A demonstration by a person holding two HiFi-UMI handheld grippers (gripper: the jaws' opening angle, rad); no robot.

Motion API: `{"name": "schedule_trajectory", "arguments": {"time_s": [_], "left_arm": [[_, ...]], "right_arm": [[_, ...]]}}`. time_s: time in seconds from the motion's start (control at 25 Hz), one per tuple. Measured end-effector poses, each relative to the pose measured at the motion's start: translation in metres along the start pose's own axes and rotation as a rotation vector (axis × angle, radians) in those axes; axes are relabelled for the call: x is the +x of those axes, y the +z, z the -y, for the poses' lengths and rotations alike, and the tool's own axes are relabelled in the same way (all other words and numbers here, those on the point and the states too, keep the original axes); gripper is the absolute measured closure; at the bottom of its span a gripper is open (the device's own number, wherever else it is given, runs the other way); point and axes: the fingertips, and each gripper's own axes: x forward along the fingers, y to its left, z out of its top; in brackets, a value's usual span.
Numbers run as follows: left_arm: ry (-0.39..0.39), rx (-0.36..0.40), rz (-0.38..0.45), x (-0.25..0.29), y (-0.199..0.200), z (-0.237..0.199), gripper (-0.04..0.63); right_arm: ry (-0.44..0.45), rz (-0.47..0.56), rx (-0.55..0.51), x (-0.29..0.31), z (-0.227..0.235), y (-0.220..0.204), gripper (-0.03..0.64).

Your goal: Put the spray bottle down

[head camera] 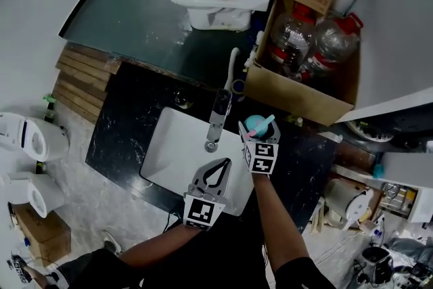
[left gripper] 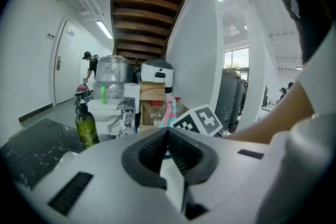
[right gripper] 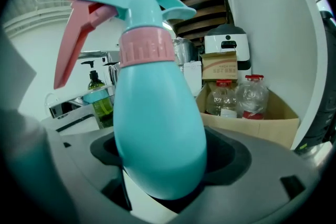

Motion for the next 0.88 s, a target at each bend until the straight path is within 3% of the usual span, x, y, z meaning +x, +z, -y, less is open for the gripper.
{"name": "schedule_trajectory", "arguments": {"time_s": [0.4, 0.88], "left_arm": [[0.011, -0.046, -0.010, -0.009, -0.012, -0.003, 0.584], [0.027, -0.049, -0.008, -0.021, -0.015, 0.002, 0.584]], "right_arm": [[-0.006, -0.034, 0.003, -0.005, 0.000, -0.006, 0.193], [-0.018, -0.020, 0.032, 0.005, 0.004, -0.004, 0.194]]}}
